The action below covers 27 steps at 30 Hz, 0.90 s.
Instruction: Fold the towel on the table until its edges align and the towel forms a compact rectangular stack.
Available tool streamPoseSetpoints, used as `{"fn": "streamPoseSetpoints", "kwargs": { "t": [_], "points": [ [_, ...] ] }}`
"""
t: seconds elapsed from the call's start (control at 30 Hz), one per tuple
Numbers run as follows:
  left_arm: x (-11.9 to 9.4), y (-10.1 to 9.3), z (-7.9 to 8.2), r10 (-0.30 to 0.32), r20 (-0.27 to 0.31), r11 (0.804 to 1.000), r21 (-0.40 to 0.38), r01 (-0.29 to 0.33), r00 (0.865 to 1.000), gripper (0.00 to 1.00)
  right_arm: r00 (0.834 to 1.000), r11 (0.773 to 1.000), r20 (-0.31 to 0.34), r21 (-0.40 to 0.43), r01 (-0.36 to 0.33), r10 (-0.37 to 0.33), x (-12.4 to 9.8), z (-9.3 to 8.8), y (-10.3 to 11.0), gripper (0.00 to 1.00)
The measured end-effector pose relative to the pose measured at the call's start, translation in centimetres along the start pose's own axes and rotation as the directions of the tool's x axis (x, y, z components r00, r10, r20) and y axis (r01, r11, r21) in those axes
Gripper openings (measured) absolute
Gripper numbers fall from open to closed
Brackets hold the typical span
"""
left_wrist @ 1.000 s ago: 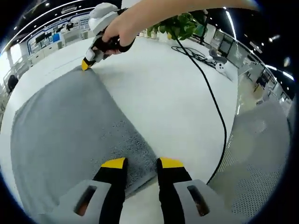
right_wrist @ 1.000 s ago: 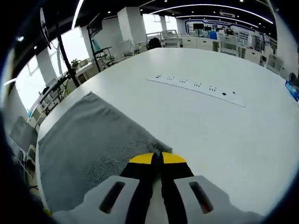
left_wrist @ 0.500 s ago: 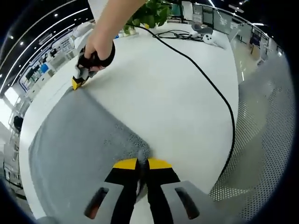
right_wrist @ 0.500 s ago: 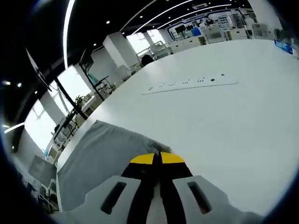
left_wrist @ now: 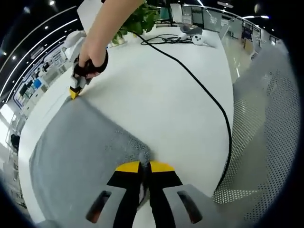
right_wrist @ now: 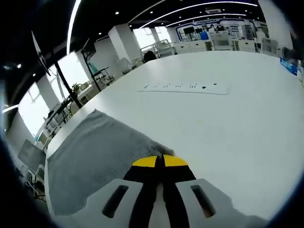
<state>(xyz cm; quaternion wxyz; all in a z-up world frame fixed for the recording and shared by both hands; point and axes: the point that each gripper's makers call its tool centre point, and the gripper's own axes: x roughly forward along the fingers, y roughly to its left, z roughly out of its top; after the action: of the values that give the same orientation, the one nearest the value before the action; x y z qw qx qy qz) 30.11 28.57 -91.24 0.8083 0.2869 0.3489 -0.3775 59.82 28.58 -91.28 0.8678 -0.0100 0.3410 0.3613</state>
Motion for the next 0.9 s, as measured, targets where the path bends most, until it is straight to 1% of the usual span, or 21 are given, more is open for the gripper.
{"fn": "streamPoseSetpoints", "kwargs": {
  "t": [0.03,0.07,0.1,0.13,0.17,0.2,0.27,0.37,0.47,0.5,0.57,0.63,0.7,0.77,0.83,0.9],
  "points": [
    [0.2,-0.3,0.3,-0.010,0.006,1.000,0.004,0.010,1.000,0.05,1.000,1.000,-0.007,-0.013,0.009,-0.010,-0.4,-0.2,-0.4,0.01],
    [0.3,-0.6,0.6,-0.019,0.012,1.000,0.000,0.019,1.000,0.05,1.000,1.000,-0.007,-0.009,0.012,-0.012,-0.6,-0.2,-0.5,0.01],
    [0.6,-1.0,1.2,-0.036,0.022,0.999,-0.011,0.036,0.999,0.06,1.000,0.999,-0.008,-0.025,0.020,-0.020,-1.3,-0.4,-0.8,0.01],
    [0.8,-1.3,1.5,-0.044,0.027,0.999,-0.015,0.044,0.999,0.06,1.000,0.999,-0.006,-0.030,0.025,-0.025,-1.5,-0.4,-1.0,0.02],
    [1.0,-1.9,2.1,-0.064,0.037,0.998,-0.012,0.064,0.997,0.06,0.999,0.997,0.001,-0.047,0.054,-0.054,-2.0,-0.3,-1.8,0.03],
    [1.2,-2.3,2.4,-0.081,0.042,0.997,-0.006,0.082,0.996,0.06,0.998,0.997,0.009,-0.049,0.067,-0.066,-2.3,-0.3,-2.3,0.03],
    [1.6,-3.2,3.2,-0.109,0.050,0.994,0.010,0.109,0.993,0.06,0.994,0.994,0.035,-0.008,0.107,-0.107,-3.1,-0.1,-3.9,0.04],
    [2.0,-4.0,4.0,-0.133,0.055,0.991,0.031,0.132,0.990,0.06,0.990,0.990,0.032,0.023,0.136,-0.137,-4.0,-0.4,-5.6,0.06],
    [2.2,-4.2,4.3,-0.146,0.059,0.989,0.029,0.144,0.988,0.06,0.990,0.986,0.032,0.091,0.137,-0.140,-4.5,-1.0,-6.4,0.12],
    [2.2,-4.3,4.4,-0.150,0.060,0.989,0.029,0.148,0.987,0.06,0.989,0.986,0.038,0.092,0.137,-0.140,-4.7,-1.1,-6.4,0.13],
    [2.2,-4.3,4.4,-0.152,0.060,0.988,0.029,0.151,0.987,0.06,0.990,0.987,0.044,0.096,0.130,-0.135,-4.9,-1.2,-6.3,0.13],
    [2.2,-4.3,4.3,-0.154,0.060,0.988,0.032,0.152,0.986,0.06,0.992,0.988,0.062,0.110,0.104,-0.111,-4.8,-1.0,-5.7,0.13],
    [2.3,-4.3,4.3,-0.155,0.059,0.988,0.034,0.154,0.986,0.06,0.994,0.989,0.070,0.128,0.072,-0.081,-4.5,-0.8,-4.9,0.15],
    [2.3,-4.4,4.3,-0.157,0.057,0.987,0.033,0.156,0.986,0.06,0.994,0.991,0.080,0.122,0.062,-0.072,-4.3,-0.7,-4.2,0.19],
    [2.3,-4.4,4.3,-0.159,0.057,0.987,0.036,0.157,0.986,0.06,0.995,0.991,0.066,0.114,0.064,-0.072,-4.0,-0.9,-3.9,0.20],
    [2.2,-4.4,4.3,-0.160,0.058,0.987,0.041,0.158,0.985,0.06,0.996,0.991,0.048,0.116,0.072,-0.078,-3.9,-1.4,-3.5,0.19]
  ]
}}
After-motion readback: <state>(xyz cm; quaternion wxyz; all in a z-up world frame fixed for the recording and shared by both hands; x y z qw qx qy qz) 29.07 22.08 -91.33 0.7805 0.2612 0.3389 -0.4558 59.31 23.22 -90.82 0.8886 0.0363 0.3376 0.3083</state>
